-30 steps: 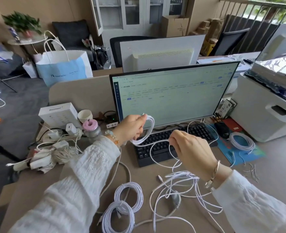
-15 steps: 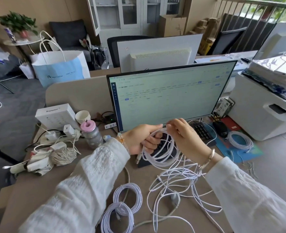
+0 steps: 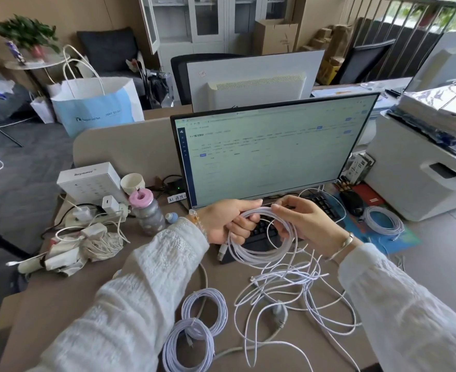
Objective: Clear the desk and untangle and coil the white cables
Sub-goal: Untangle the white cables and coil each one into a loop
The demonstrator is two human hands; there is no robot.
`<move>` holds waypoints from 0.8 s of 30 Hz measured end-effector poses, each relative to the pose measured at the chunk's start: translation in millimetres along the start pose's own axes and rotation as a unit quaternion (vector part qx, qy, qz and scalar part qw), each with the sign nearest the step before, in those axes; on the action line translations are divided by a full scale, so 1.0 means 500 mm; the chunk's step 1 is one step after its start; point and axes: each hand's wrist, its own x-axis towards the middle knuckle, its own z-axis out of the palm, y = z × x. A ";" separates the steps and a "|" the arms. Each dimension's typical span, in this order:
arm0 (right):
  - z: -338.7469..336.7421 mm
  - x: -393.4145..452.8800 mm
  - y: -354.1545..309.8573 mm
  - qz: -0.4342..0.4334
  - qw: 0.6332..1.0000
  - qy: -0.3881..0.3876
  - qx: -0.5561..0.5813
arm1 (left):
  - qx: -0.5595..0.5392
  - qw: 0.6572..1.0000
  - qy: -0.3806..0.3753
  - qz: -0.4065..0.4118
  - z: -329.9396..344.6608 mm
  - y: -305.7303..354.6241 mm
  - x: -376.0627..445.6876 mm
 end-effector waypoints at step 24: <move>-0.015 -0.018 0.033 0.050 0.995 -0.050 0.070 | -0.100 0.991 0.079 0.040 0.012 -0.013 0.001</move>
